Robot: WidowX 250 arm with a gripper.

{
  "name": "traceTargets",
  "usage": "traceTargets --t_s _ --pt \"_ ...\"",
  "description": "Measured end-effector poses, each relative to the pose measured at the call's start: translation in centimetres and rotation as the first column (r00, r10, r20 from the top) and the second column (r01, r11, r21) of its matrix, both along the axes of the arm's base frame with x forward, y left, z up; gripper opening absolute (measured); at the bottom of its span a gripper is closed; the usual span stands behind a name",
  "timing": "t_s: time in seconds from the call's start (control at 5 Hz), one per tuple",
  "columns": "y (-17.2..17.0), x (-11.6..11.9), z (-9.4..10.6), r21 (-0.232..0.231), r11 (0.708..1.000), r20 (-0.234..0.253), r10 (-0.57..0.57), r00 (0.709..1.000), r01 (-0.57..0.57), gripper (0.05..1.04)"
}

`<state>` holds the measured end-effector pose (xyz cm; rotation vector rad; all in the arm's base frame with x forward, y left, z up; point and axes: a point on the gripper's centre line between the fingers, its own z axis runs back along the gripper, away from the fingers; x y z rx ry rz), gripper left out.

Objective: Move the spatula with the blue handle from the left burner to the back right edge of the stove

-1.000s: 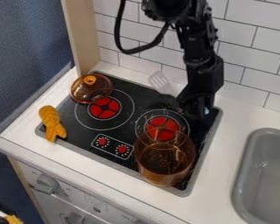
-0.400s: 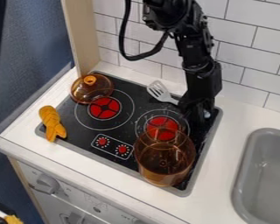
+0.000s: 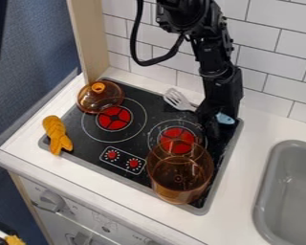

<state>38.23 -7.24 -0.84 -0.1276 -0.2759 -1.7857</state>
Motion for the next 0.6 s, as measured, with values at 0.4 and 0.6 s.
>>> traceTargets --t_s 0.4,0.6 --pt "0.9 0.6 2.0 -0.017 1.0 0.045 0.004 0.999 -0.003 1.0" --pt "1.0 0.9 4.2 -0.007 1.0 0.104 -0.025 0.994 0.026 1.0"
